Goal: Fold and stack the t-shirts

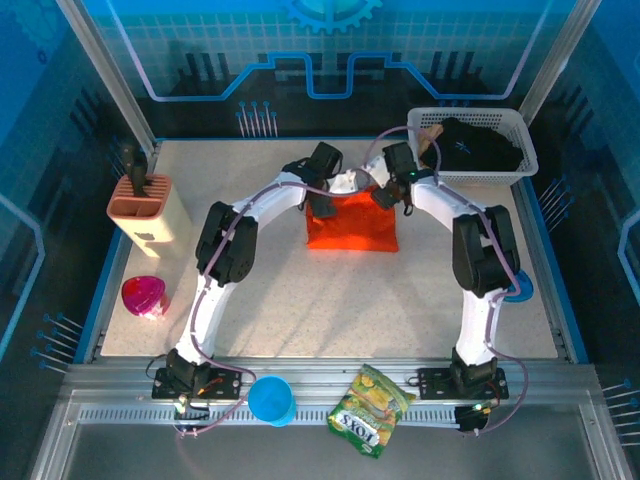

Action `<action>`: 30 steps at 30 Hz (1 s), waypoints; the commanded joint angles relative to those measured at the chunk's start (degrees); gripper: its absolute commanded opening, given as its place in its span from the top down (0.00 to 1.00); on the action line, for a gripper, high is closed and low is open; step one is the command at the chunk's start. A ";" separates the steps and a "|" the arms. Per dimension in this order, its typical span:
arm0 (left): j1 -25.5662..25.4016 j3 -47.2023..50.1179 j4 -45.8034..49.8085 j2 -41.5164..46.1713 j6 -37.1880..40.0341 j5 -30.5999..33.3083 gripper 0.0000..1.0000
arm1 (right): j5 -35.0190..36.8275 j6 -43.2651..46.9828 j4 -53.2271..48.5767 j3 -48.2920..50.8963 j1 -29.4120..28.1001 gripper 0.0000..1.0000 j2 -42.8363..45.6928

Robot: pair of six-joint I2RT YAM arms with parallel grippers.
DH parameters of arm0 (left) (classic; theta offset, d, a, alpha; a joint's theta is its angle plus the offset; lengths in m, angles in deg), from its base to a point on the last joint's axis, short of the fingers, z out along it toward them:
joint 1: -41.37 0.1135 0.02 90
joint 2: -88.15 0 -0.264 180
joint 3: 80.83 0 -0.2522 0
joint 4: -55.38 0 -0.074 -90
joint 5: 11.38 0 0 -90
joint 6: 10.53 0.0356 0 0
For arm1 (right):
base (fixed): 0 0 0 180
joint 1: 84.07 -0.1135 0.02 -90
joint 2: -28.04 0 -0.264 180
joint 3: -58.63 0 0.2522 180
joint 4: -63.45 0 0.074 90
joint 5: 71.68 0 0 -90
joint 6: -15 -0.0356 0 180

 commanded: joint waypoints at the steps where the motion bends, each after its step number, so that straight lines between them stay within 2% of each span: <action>1: 2.24 3.29 -7.25 11.90 -10.08 1.27 0.00 | 1.27 -4.79 4.41 2.11 1.08 0.31 11.55; 4: 3.60 10.52 -13.37 21.86 -16.72 0.26 0.01 | 0.55 -7.88 3.31 4.61 1.11 0.29 20.19; 6: 4.39 14.91 -15.97 28.36 -22.14 -0.24 0.01 | 2.63 -11.98 -0.69 4.49 0.78 0.20 24.97; 8: 5.43 18.29 -15.02 35.82 -28.01 -3.82 0.01 | 5.97 -18.80 -10.34 1.81 0.76 0.13 28.10; 10: 5.99 23.00 -16.48 42.25 -35.19 -3.58 0.01 | 6.63 -24.64 -19.76 -0.25 1.08 0.12 30.03; 13: 6.05 30.12 -16.48 51.16 -49.51 -0.51 0.01 | 2.17 -30.06 -27.87 1.58 1.19 0.12 33.13; 16: 6.04 33.09 -9.06 56.24 -60.79 -2.73 0.01 | -4.86 -35.05 -29.70 6.58 1.27 0.12 35.00; 19: 6.05 32.17 2.58 55.96 -71.22 -9.33 0.00 | -10.40 -40.09 -28.62 11.20 1.29 0.14 33.01; 23: 5.89 32.09 9.61 48.83 -76.89 -23.68 0.01 | -16.12 -42.71 -25.38 12.37 1.37 0.21 24.47; 25: 5.03 32.23 11.05 44.16 -77.75 -24.83 0.01 | -17.83 -43.86 -23.43 11.83 1.42 0.24 20.29; 30: 2.16 31.31 10.48 33.74 -77.93 -20.66 0.01 | -18.09 -45.65 -18.30 11.16 1.46 0.29 12.28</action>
